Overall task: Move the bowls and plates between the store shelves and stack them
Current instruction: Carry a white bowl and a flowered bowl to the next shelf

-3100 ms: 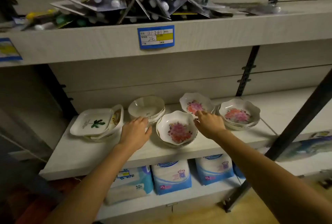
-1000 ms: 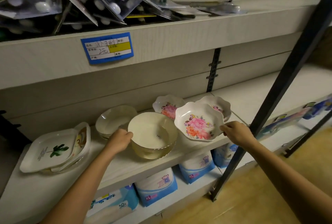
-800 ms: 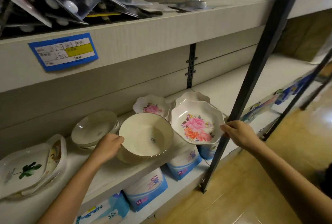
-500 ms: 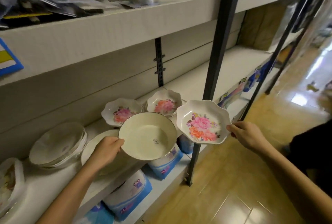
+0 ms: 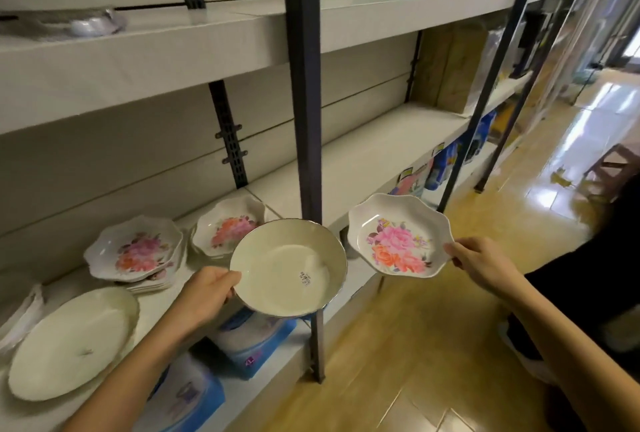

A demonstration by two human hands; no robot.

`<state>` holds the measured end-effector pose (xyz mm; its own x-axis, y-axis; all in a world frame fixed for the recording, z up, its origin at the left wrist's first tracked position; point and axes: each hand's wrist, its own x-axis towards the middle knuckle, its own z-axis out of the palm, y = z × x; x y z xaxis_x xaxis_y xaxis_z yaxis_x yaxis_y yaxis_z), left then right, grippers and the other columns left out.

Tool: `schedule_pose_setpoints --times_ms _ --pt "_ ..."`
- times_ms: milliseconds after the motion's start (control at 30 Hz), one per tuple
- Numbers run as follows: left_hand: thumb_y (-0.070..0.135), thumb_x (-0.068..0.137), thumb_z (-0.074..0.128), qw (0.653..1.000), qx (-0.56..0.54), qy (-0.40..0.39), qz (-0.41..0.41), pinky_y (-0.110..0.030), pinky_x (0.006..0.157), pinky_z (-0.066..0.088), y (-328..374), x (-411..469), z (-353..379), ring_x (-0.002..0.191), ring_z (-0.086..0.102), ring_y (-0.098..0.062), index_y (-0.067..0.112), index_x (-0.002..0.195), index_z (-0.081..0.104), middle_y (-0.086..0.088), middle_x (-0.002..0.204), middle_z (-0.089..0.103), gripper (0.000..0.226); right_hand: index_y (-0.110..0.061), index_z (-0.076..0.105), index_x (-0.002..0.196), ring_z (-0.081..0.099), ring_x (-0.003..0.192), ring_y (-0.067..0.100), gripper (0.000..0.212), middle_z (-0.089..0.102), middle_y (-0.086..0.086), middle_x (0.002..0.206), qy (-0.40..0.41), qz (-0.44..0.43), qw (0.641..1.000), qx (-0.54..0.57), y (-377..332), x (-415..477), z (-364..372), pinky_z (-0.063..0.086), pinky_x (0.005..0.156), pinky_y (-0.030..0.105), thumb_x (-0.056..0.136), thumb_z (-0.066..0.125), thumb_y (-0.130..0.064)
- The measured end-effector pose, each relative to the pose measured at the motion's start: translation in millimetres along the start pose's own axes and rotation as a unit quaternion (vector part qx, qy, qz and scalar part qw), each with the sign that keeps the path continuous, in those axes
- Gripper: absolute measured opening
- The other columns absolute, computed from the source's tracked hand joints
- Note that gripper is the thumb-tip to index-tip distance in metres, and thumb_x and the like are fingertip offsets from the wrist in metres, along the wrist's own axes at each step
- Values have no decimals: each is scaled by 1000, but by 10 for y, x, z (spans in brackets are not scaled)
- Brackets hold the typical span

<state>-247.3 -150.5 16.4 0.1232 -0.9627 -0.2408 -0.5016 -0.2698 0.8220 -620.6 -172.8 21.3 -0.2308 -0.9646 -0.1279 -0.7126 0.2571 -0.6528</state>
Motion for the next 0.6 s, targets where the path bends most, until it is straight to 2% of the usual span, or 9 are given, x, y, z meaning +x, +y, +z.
schedule_pose_setpoints --times_ms 100,200,433,600 --pt "15 89 50 1000 5 13 -12 -30 55 27 204 52 360 52 36 -15 11 56 44 -1 51 40 34 -3 68 72 51 59 20 36 61 7 65 -5 -3 1000 -12 249 304 -282 43 63 42 93 49 -25" --pt "15 89 50 999 -12 28 -20 -29 51 27 410 111 711 49 35 -15 11 56 44 0 49 40 34 -17 62 61 50 58 18 35 59 2 63 -4 -7 1000 -21 472 601 -519 41 62 37 93 49 -26" --pt "16 91 48 999 -33 38 -17 -28 53 28 872 298 1362 52 35 -14 9 62 46 -3 55 39 29 -7 62 63 45 54 19 37 55 6 59 -21 -11 1000 -19 830 1148 -939 35 58 32 93 48 -25" --pt "15 92 47 996 -50 58 -35 -28 51 28 1122 545 1622 48 34 -15 11 56 42 -3 51 38 37 -12 63 66 49 58 19 35 56 5 62 -23 -12 999 -27 922 1635 -1064 40 60 33 93 49 -27"
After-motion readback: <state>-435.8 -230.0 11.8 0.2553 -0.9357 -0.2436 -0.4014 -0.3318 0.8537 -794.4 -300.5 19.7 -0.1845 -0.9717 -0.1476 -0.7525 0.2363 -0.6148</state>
